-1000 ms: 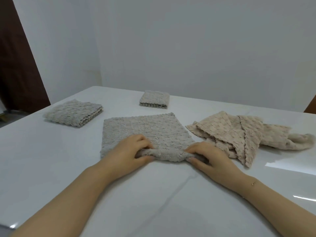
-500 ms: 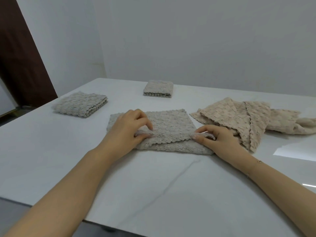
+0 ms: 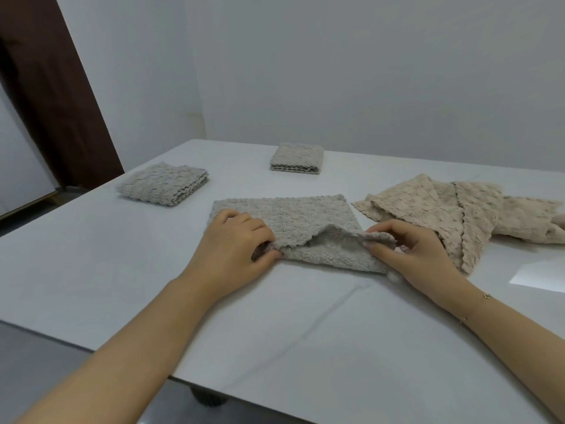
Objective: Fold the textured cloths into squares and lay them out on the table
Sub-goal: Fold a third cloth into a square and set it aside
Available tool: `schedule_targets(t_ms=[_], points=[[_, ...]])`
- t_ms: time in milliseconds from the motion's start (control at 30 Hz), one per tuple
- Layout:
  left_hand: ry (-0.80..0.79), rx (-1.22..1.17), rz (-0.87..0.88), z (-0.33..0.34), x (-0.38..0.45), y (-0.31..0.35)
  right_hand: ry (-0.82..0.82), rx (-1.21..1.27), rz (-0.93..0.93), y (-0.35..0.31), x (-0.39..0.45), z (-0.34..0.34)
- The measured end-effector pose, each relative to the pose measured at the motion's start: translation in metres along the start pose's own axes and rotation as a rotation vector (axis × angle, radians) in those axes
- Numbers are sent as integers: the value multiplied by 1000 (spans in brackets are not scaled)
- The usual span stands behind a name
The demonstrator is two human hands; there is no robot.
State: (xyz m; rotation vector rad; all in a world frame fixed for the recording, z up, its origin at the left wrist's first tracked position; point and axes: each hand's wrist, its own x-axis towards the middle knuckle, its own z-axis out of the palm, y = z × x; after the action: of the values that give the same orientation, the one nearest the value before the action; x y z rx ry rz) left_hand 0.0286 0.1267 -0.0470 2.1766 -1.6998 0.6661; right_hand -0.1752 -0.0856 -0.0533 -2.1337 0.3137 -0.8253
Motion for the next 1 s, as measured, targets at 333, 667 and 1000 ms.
schedule_targets(t_ms=[333, 667, 1000], points=[[-134, -213, -161, -50, -21, 12, -86, 340, 53, -5, -8, -8], [-384, -511, -286, -75, -75, 5, -480, 404, 189, -28, -16, -21], [-543, -950, -414, -102, -96, 4, -776, 431, 404, -36, -16, -38]])
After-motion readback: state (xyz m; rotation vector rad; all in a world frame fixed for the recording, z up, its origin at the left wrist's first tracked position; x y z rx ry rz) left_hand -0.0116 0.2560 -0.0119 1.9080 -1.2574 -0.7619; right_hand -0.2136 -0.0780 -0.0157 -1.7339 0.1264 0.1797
